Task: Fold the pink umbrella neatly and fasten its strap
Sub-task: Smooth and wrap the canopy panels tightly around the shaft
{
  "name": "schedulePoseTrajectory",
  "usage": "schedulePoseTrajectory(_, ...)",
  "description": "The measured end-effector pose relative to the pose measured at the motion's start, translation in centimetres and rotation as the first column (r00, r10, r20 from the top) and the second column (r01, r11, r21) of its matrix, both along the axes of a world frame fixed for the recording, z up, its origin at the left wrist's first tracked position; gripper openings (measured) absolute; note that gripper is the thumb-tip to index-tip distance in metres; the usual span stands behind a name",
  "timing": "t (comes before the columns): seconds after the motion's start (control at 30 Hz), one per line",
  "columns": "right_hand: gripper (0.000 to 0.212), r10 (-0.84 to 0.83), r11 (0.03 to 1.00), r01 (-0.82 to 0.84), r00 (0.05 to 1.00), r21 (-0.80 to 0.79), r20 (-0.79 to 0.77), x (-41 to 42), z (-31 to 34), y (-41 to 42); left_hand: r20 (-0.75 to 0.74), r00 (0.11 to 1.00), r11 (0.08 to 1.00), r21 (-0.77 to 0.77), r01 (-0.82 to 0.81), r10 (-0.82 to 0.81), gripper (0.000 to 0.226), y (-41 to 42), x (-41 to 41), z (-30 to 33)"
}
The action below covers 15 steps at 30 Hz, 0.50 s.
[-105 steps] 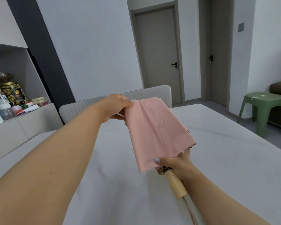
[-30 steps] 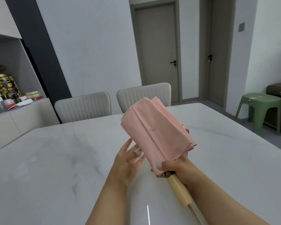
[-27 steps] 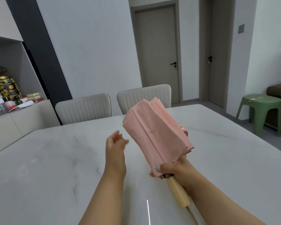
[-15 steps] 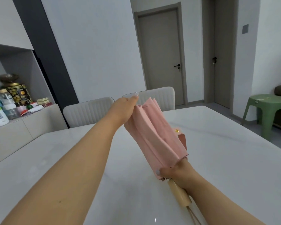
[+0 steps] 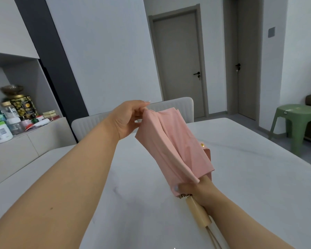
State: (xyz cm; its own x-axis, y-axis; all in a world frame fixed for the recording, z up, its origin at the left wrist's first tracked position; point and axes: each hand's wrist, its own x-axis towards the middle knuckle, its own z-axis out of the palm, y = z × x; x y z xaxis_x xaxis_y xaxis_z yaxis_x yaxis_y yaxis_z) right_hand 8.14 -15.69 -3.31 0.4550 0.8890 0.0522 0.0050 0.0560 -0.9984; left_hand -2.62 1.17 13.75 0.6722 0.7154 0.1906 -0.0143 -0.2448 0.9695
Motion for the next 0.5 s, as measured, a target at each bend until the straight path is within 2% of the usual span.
schedulePoseTrajectory(0.07, 0.03, 0.001, 1.0, -0.001, 1.0, 0.009, 0.002, 0.2, -0.1, 0.1, 0.051, 0.998, 0.998, -0.041, 0.044, -0.042, 0.023, 0.0, -0.1, -0.3)
schedulePoseTrajectory(0.17, 0.032, -0.005, 1.0, 0.005, 1.0, -0.002, -0.008, 0.4, -0.3, 0.3, 0.025, 0.999, 1.0, -0.01, 0.028, -0.027, 0.018, 0.0, 0.0, -0.6)
schedulePoseTrajectory(0.27, 0.038, -0.007, 0.999, 0.007, 1.0, -0.034, 0.02, 0.5, -0.6, 0.6, -0.119, 0.985, 0.987, 0.121, -0.108, 0.122, 0.02, 0.1, 0.3, -0.4)
schedulePoseTrajectory(0.37, 0.045, 0.011, 0.999, -0.009, 0.999, -0.048, 0.045, 0.5, -0.8, 0.7, -0.298, 0.913, 0.94, 0.279, -0.194, 0.277, 0.021, 0.4, 0.7, -0.2)
schedulePoseTrajectory(0.5, 0.023, 0.042, 0.998, -0.039, 0.995, -0.042, 0.086, 0.3, -1.0, 0.6, -0.41, 0.846, 0.92, 0.331, -0.21, 0.341, 0.014, 0.1, 1.0, 0.2)
